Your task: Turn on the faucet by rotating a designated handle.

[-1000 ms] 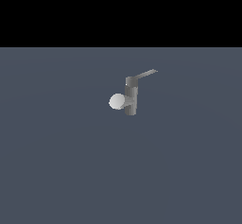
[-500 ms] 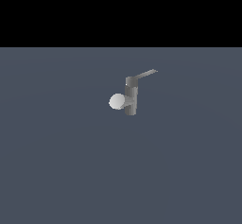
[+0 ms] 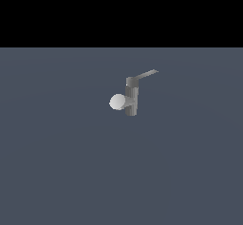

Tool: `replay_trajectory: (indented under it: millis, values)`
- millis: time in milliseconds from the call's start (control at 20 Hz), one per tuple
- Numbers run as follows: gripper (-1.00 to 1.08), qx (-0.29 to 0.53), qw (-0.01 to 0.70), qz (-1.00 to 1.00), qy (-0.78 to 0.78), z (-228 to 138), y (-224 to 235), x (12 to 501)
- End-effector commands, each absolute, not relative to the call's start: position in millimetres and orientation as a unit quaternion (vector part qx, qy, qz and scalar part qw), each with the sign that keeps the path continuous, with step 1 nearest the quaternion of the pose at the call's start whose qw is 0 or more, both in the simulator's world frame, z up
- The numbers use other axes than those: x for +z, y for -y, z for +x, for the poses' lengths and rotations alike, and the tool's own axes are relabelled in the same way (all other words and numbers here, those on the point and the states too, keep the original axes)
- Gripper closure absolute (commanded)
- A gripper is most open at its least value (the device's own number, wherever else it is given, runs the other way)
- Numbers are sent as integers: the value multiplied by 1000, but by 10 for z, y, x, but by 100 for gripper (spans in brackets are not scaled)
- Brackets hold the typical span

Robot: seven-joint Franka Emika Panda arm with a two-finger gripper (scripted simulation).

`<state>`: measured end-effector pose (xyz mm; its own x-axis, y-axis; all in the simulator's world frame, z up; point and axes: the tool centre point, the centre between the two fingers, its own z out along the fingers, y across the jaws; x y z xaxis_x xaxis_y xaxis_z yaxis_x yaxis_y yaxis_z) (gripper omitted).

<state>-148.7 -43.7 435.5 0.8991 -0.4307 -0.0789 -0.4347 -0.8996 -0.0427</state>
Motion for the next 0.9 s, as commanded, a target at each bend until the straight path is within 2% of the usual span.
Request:
replay_trajectory:
  millis: [0, 850]
  values:
    - [108, 35, 34, -964, -260, -1295, 471, 4279]
    - [108, 39, 40, -862, -505, -91, 777, 3492]
